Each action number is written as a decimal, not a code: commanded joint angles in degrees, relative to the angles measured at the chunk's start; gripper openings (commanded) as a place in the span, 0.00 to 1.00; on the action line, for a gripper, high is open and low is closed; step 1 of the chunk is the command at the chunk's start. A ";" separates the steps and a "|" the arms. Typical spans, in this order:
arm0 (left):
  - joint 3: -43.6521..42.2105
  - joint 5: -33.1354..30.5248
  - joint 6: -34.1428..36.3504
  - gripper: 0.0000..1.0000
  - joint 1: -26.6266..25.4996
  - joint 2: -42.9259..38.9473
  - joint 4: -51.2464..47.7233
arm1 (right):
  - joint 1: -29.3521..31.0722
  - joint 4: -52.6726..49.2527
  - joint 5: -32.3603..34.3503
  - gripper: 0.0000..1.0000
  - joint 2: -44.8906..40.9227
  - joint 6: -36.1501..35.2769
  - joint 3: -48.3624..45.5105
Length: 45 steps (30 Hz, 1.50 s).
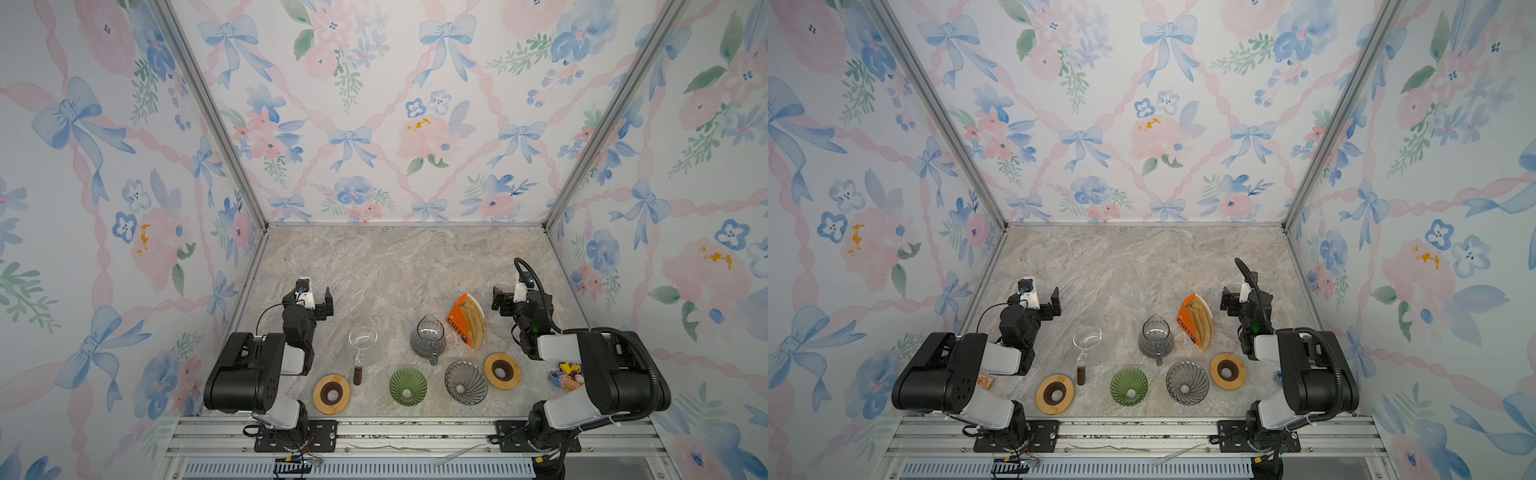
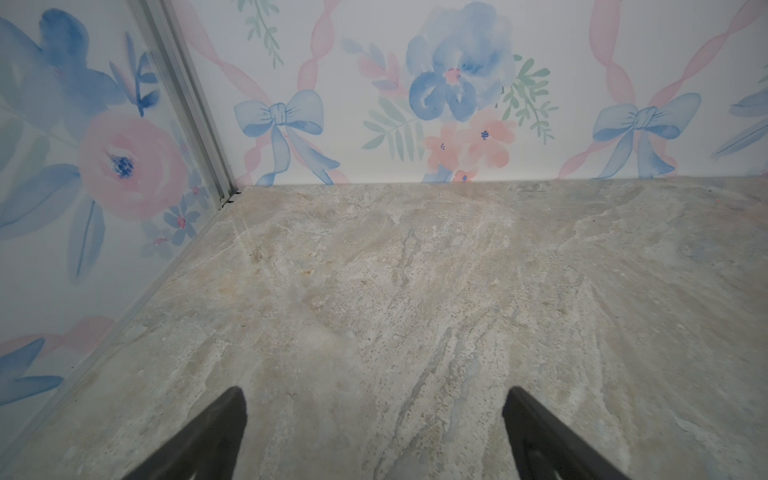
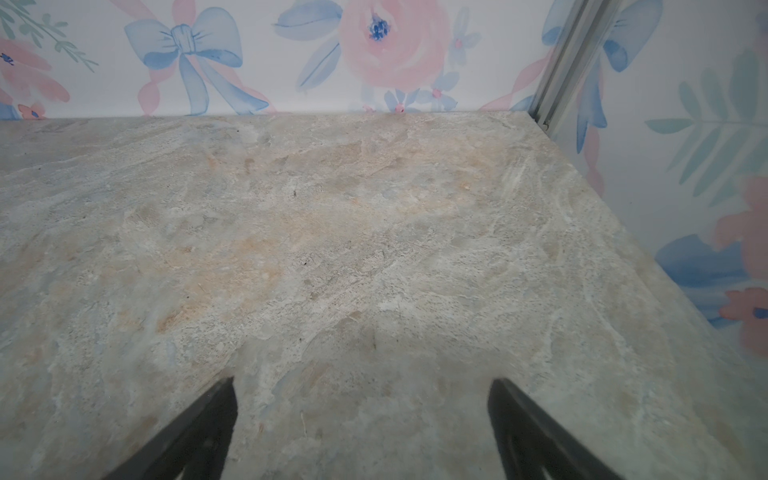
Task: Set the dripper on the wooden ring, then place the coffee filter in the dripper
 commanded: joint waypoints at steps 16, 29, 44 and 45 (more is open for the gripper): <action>22.30 -5.30 -18.06 0.98 -12.31 -17.77 -53.73 | 14.24 -45.56 5.37 0.96 -23.45 6.57 16.91; 28.62 1.77 -25.19 0.98 -21.87 -24.10 -81.90 | 32.68 -62.30 9.99 0.96 -31.87 25.69 18.79; 33.42 1.81 -29.52 0.69 -24.96 -29.86 -102.45 | 43.42 -64.51 11.71 0.96 -33.24 30.40 19.03; 33.75 2.30 -29.40 0.68 -25.04 -30.03 -103.46 | 43.43 -64.39 11.67 0.96 -33.30 30.42 18.92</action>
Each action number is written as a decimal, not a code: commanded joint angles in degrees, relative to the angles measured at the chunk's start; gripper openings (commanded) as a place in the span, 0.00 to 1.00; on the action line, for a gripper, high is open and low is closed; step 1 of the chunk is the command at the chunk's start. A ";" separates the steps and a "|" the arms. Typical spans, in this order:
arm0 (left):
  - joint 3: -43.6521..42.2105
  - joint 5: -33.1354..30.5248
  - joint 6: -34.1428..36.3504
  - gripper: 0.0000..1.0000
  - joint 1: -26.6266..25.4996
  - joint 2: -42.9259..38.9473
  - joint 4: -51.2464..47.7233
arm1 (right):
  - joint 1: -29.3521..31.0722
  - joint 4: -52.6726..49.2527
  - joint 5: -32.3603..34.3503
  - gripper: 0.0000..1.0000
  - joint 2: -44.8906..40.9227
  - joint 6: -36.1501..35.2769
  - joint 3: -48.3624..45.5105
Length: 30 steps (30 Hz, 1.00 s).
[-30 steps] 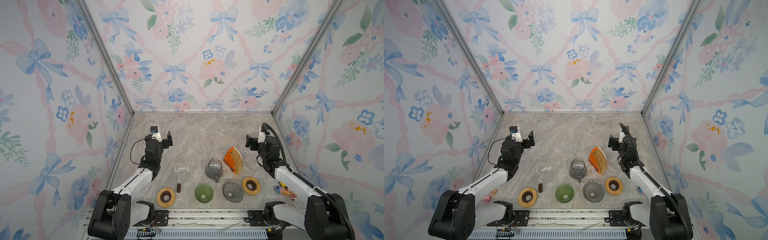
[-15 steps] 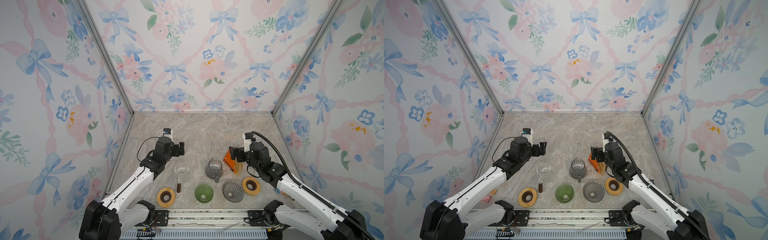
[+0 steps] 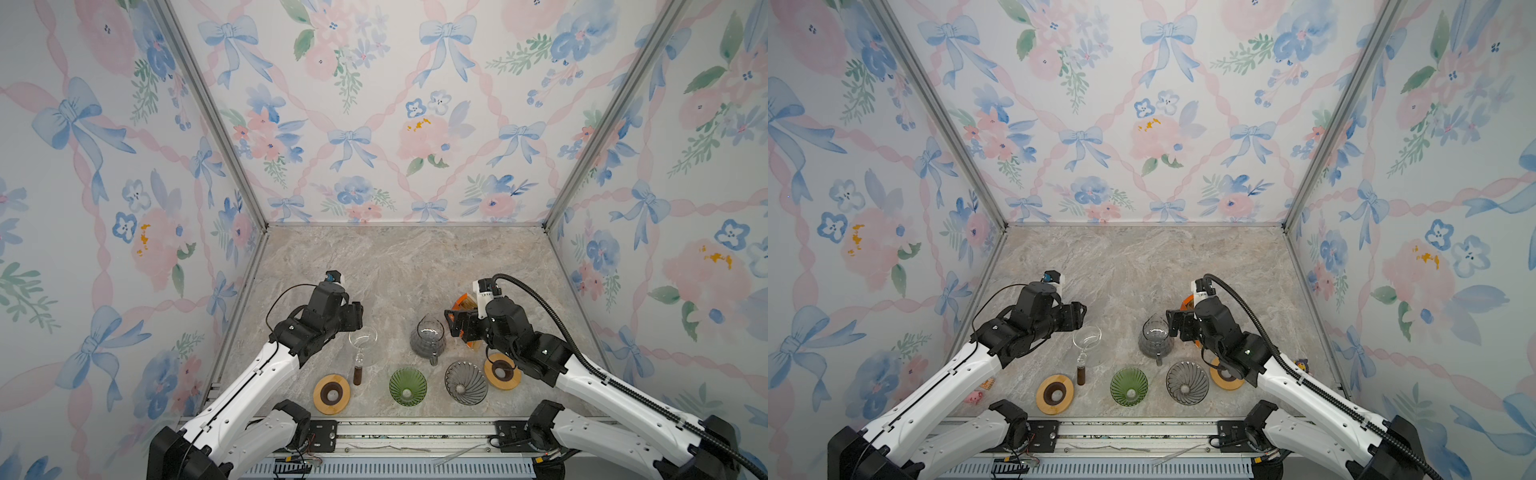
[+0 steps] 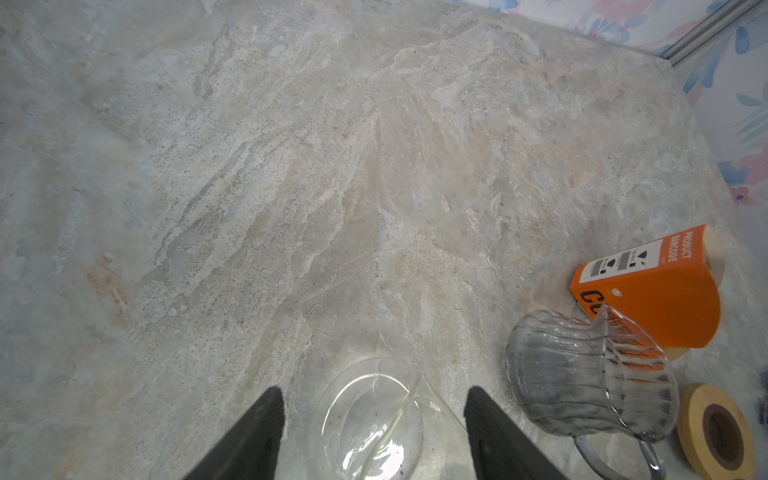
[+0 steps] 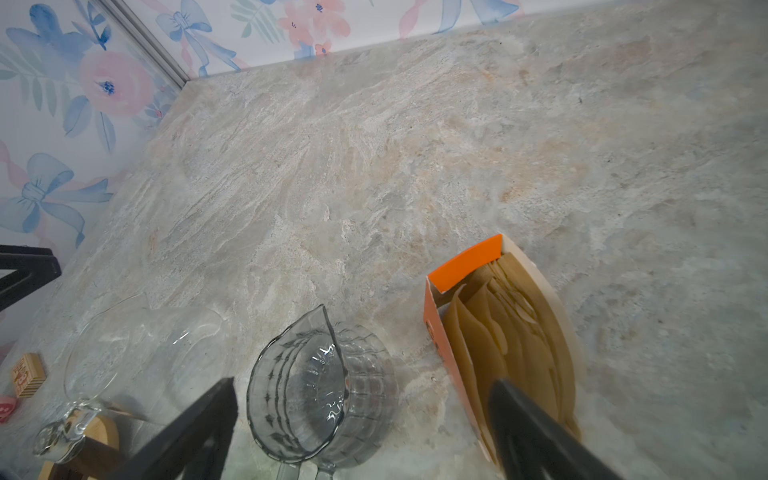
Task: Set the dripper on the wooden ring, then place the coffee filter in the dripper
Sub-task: 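Move the left gripper over the glass dripper while the right nears the filter box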
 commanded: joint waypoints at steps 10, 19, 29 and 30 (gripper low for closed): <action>3.42 4.33 -0.30 0.58 -1.37 1.06 -14.22 | 1.07 -0.68 -2.09 0.96 -1.08 1.55 1.16; 4.62 3.35 0.11 0.53 -2.29 5.07 -15.03 | 1.32 -1.65 -2.10 0.96 -2.53 1.92 0.44; 5.96 -0.03 0.39 0.42 -4.20 10.25 -15.13 | 1.34 -3.40 -0.78 0.96 -4.22 2.49 -0.35; 6.18 -0.27 0.50 0.41 -4.47 10.59 -15.20 | 1.30 -3.54 -0.69 0.96 -4.31 2.59 -0.39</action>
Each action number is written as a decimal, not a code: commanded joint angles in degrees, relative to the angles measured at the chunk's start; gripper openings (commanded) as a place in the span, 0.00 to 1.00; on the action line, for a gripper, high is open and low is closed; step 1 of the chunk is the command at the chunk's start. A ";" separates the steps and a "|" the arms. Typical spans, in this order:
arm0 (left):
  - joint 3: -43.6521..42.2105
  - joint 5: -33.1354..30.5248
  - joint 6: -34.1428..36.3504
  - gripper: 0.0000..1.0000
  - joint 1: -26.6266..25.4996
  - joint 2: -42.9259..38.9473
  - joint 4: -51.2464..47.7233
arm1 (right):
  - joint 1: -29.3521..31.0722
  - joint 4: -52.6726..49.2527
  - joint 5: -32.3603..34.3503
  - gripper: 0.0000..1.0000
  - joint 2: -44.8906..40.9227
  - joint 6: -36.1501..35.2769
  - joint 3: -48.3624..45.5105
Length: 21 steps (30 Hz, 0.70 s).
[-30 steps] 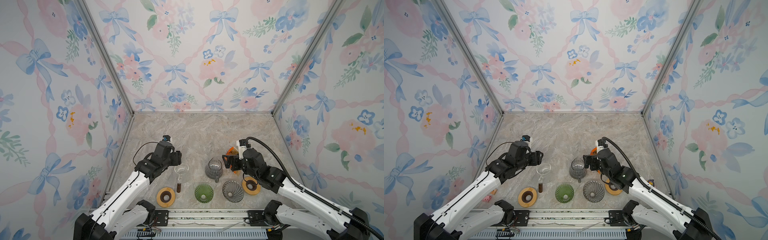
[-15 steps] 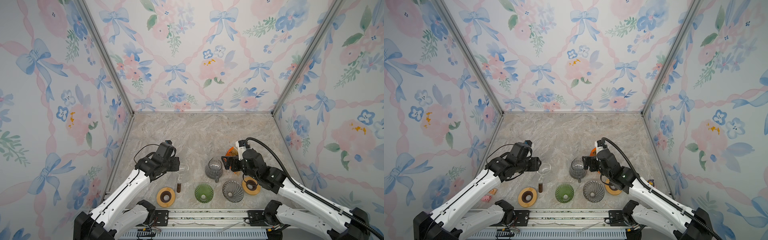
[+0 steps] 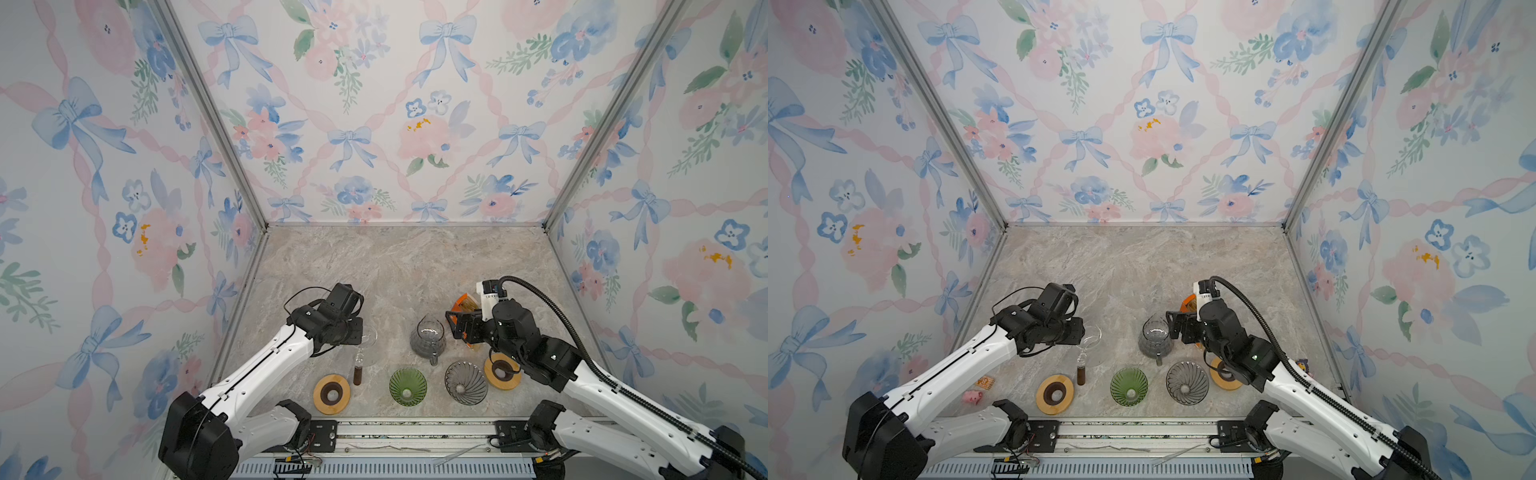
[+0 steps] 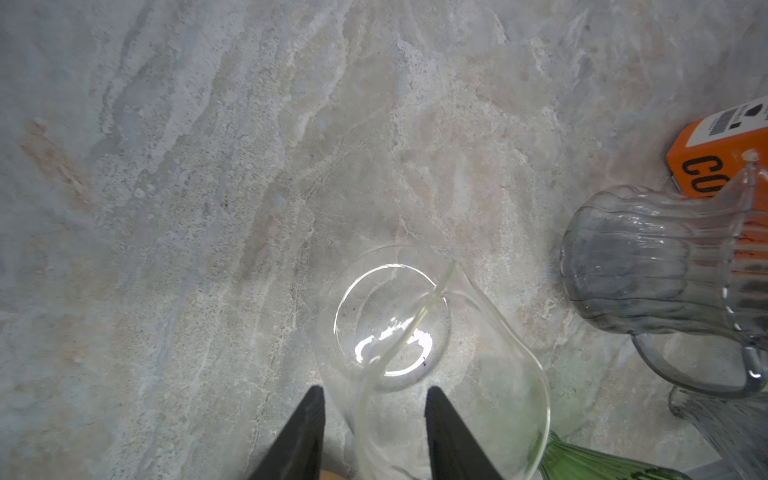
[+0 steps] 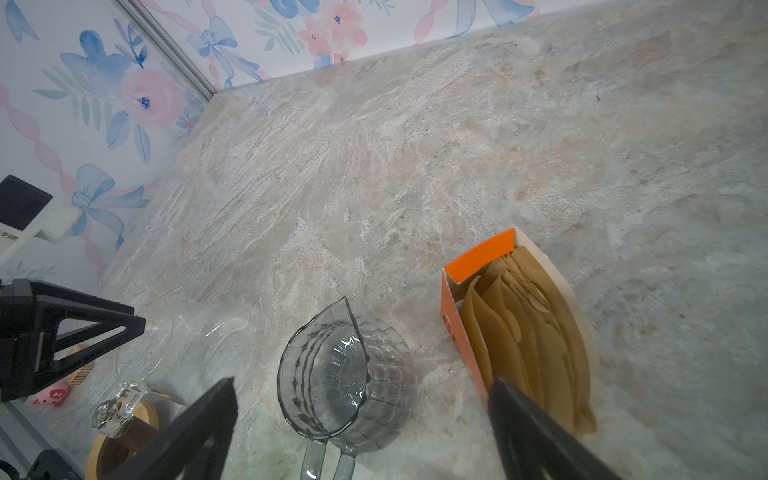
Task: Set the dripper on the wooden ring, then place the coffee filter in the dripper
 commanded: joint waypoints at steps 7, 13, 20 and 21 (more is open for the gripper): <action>2.35 -3.71 0.78 0.30 -1.77 2.82 -1.44 | 0.86 -2.08 1.55 0.96 -1.09 1.37 -1.35; 3.22 -5.58 0.88 0.25 -2.46 4.83 -2.27 | 0.86 -1.94 1.74 0.96 -0.58 1.44 -1.53; 4.29 -7.35 1.12 0.17 -3.02 6.07 -3.36 | 0.86 -1.64 2.01 0.96 -0.06 1.34 -1.67; 4.42 -7.56 1.18 0.16 -3.15 6.22 -3.51 | 0.87 -1.60 1.98 0.96 0.03 1.32 -1.66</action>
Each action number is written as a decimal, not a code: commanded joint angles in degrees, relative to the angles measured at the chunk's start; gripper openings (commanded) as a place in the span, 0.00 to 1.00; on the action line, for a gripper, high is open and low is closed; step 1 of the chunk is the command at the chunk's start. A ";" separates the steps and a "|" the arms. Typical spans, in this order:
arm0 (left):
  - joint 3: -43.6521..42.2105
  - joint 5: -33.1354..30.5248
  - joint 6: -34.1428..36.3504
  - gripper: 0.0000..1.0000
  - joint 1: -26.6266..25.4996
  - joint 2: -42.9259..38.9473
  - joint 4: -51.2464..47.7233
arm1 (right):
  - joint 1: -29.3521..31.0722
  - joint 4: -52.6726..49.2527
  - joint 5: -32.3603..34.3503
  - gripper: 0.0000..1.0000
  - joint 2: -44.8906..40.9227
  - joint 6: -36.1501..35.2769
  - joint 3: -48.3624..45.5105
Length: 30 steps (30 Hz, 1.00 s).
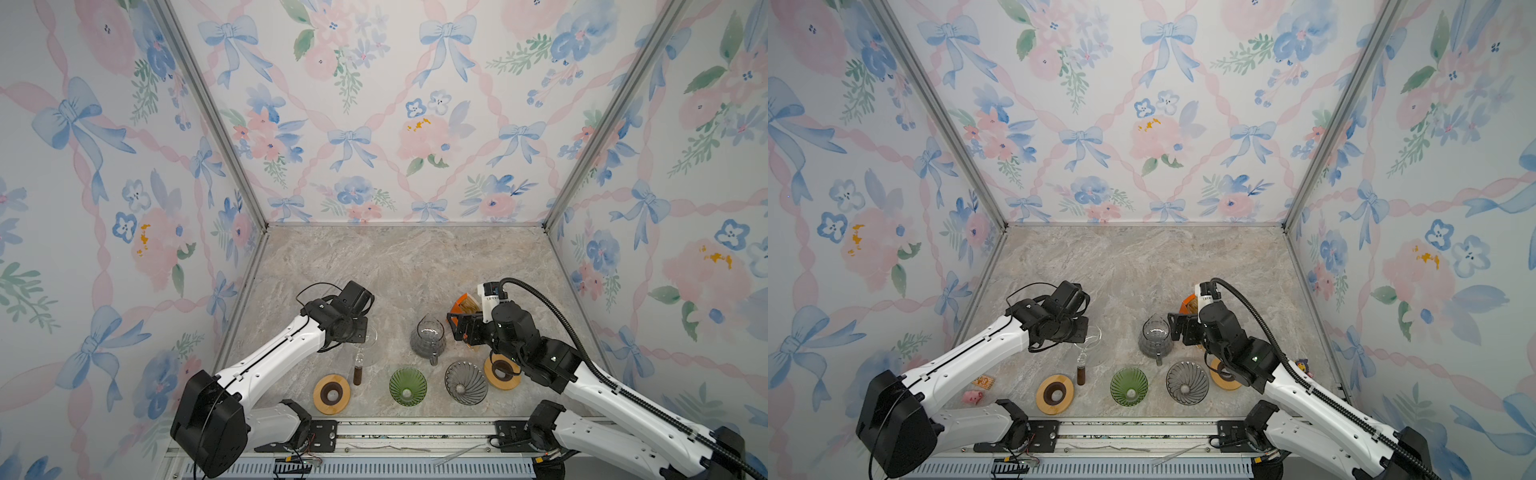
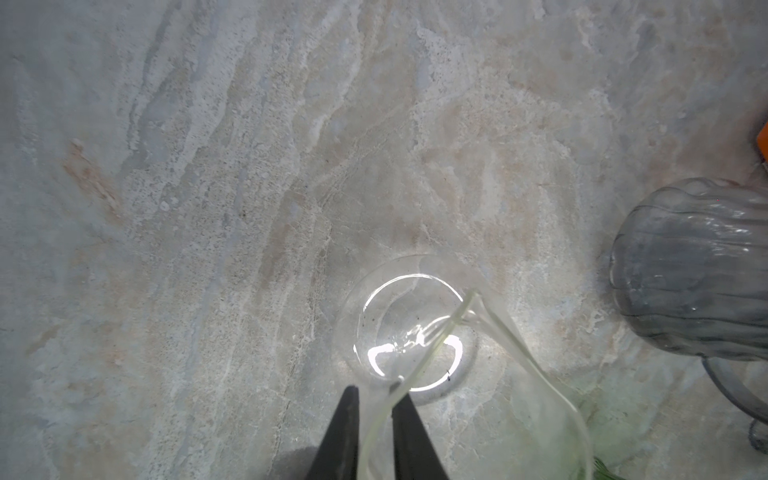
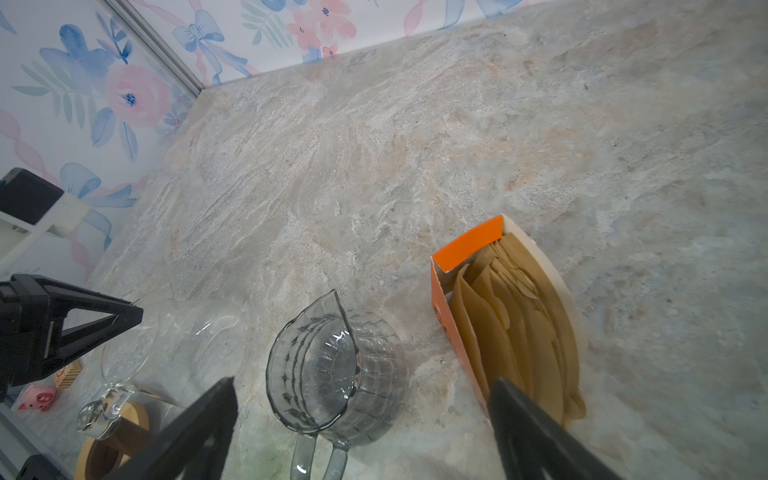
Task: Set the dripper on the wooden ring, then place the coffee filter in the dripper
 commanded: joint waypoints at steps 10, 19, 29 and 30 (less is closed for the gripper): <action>2.77 -3.78 0.84 0.09 -1.14 1.55 -2.17 | 0.59 -0.65 1.14 0.96 0.60 0.68 -0.99; 4.89 -6.75 -0.05 0.05 -1.16 3.63 -2.17 | 0.60 -0.99 1.84 0.96 0.07 0.79 -1.19; 9.42 -6.87 0.05 0.05 1.96 10.13 -1.88 | 0.47 -1.32 2.60 0.96 -0.62 0.56 -1.76; 10.13 -6.83 0.05 0.05 2.39 10.80 -1.89 | 0.40 -1.27 2.65 0.96 -0.63 0.49 -1.78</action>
